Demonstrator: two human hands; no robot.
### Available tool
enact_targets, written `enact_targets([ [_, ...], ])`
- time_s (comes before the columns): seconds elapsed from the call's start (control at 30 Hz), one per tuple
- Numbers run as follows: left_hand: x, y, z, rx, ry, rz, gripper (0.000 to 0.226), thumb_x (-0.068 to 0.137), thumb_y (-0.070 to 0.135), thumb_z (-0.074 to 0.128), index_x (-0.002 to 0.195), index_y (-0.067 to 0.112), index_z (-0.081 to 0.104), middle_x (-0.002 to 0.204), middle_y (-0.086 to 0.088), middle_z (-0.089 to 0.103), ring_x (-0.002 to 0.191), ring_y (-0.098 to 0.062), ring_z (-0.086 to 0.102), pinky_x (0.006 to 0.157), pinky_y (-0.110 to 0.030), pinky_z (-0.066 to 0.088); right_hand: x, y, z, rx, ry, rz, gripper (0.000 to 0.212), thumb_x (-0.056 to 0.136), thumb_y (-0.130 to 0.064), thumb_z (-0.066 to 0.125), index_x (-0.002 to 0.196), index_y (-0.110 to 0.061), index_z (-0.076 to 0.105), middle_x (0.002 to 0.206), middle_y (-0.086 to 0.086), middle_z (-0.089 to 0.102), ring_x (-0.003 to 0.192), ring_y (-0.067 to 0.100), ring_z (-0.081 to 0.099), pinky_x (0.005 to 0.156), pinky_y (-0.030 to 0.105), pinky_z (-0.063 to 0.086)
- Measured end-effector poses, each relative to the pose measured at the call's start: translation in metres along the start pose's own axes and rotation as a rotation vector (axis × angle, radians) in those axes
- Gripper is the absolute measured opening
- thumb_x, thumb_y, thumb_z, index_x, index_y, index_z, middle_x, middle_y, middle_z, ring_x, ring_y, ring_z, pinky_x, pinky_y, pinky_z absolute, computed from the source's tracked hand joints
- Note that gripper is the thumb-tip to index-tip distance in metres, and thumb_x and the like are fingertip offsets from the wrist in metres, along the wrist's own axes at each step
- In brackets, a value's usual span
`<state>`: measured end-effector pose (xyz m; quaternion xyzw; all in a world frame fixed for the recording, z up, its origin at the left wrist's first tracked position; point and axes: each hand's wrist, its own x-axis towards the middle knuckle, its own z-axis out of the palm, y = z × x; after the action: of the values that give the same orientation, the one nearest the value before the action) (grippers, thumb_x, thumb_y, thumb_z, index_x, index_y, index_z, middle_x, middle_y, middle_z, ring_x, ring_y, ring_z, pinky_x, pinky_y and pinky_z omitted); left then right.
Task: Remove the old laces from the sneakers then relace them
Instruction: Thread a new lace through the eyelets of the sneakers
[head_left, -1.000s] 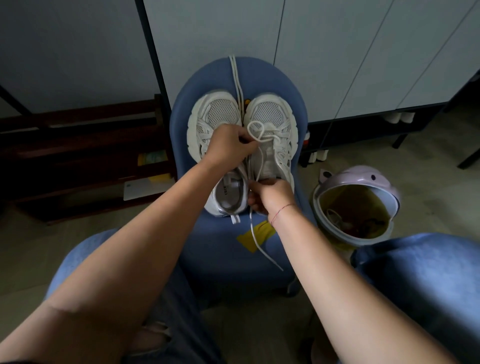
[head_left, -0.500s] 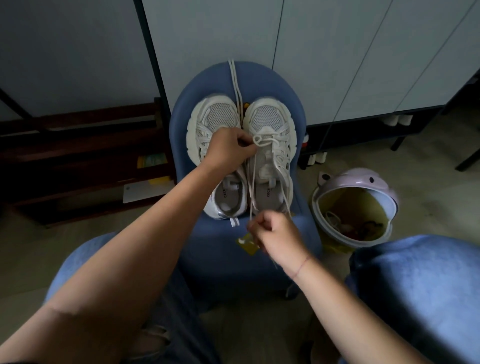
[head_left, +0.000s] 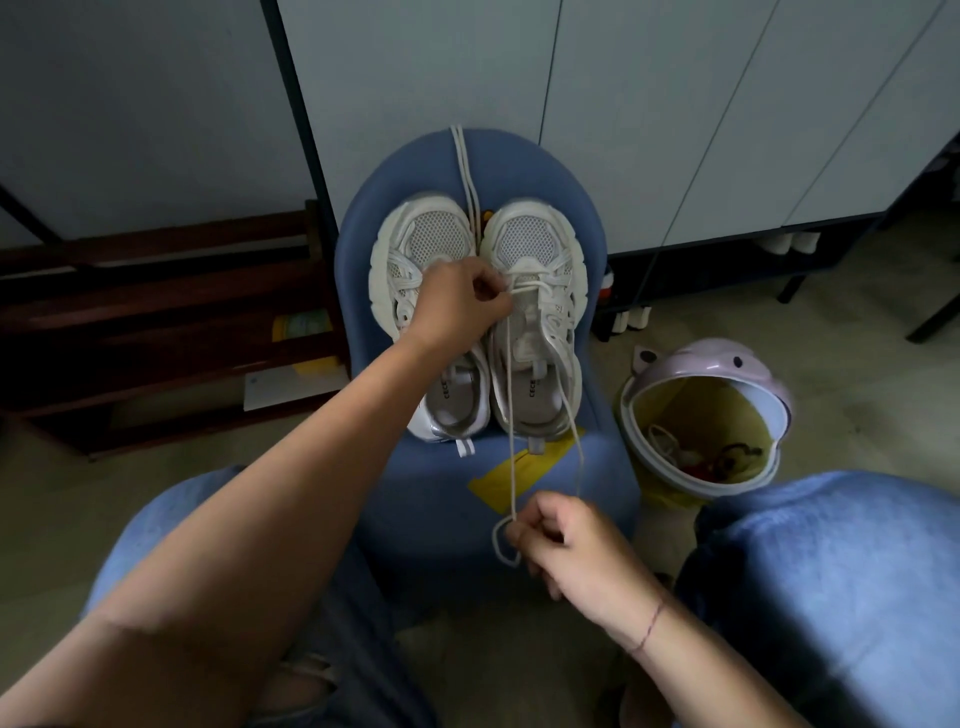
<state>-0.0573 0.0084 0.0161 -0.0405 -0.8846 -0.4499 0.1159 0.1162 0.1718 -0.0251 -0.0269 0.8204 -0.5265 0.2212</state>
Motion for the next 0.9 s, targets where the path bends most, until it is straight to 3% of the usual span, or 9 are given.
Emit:
enact_targets([
  [0.13,0.001,0.001,0.004,0.048,0.028,0.019,0.006,0.089,0.015,0.070,0.089,0.009,0.071,0.083,0.002,0.067,0.070,0.001,0.056,0.063,-0.003,0.041,0.004,0.002,-0.001,0.053,0.064,0.016,0.022,0.094,-0.020,0.057,0.072,-0.018,0.056,0.049,-0.004,0.054,0.037,0.005,0.044,0.039,0.017,0.033],
  [0.27,0.002,0.004,0.005,0.113,0.004,0.055,0.006,0.088,0.013,0.069,0.092,0.012,0.073,0.089,0.001,0.069,0.084,-0.013,0.063,0.080,-0.026,0.051,0.010,0.003,-0.003,0.069,0.094,0.012,0.020,0.094,-0.021,0.056,0.079,-0.009,0.060,0.050,-0.004,0.055,0.039,0.007,0.046,0.039,0.017,0.034],
  [0.33,0.003,0.007,0.003,0.137,-0.019,0.063,0.007,0.087,0.011,0.069,0.092,0.012,0.073,0.089,0.003,0.069,0.084,-0.013,0.063,0.081,-0.030,0.054,0.015,0.001,-0.007,0.070,0.109,-0.001,0.019,0.095,-0.020,0.055,0.084,-0.006,0.062,0.051,-0.004,0.056,0.040,0.007,0.048,0.040,0.017,0.035],
  [0.53,0.003,0.014,0.004,0.219,-0.041,0.069,0.009,0.090,0.010,0.063,0.090,0.006,0.071,0.093,-0.006,0.068,0.084,-0.019,0.063,0.078,-0.035,0.053,0.037,0.001,-0.017,0.080,0.245,-0.005,0.014,0.094,-0.022,0.056,0.085,-0.016,0.064,0.060,-0.005,0.058,0.047,0.004,0.054,0.043,0.016,0.039],
  [0.6,0.005,0.017,0.001,0.233,-0.080,0.070,0.009,0.091,0.013,0.065,0.092,0.006,0.072,0.093,-0.004,0.068,0.083,-0.016,0.061,0.076,-0.030,0.050,0.046,0.003,-0.018,0.085,0.308,-0.012,0.011,0.093,-0.023,0.058,0.086,-0.018,0.065,0.064,-0.004,0.060,0.054,0.007,0.056,0.047,0.017,0.041],
  [0.67,0.007,0.019,-0.001,0.268,-0.097,0.074,0.012,0.092,0.014,0.066,0.091,0.005,0.073,0.090,-0.003,0.068,0.080,-0.014,0.059,0.071,-0.023,0.043,0.055,0.003,-0.017,0.055,0.352,-0.028,0.012,0.092,-0.026,0.058,0.085,-0.019,0.064,0.067,-0.001,0.062,0.060,0.011,0.058,0.052,0.021,0.043],
  [0.8,0.009,0.017,0.006,0.340,-0.144,0.070,0.022,0.095,0.010,0.056,0.082,-0.002,0.069,0.094,-0.018,0.066,0.080,-0.028,0.063,0.071,-0.037,0.050,0.064,0.003,-0.012,0.104,0.421,-0.071,0.019,0.092,-0.031,0.058,0.080,-0.018,0.062,0.069,0.008,0.064,0.067,0.023,0.063,0.064,0.038,0.053],
  [0.9,0.012,0.016,0.007,0.280,-0.126,0.029,0.026,0.097,0.013,0.051,0.079,0.000,0.064,0.090,-0.017,0.063,0.075,-0.028,0.060,0.063,-0.034,0.042,0.065,0.009,-0.012,0.067,0.436,-0.080,0.023,0.093,-0.033,0.056,0.079,-0.015,0.062,0.068,0.009,0.063,0.066,0.022,0.062,0.063,0.037,0.051],
])
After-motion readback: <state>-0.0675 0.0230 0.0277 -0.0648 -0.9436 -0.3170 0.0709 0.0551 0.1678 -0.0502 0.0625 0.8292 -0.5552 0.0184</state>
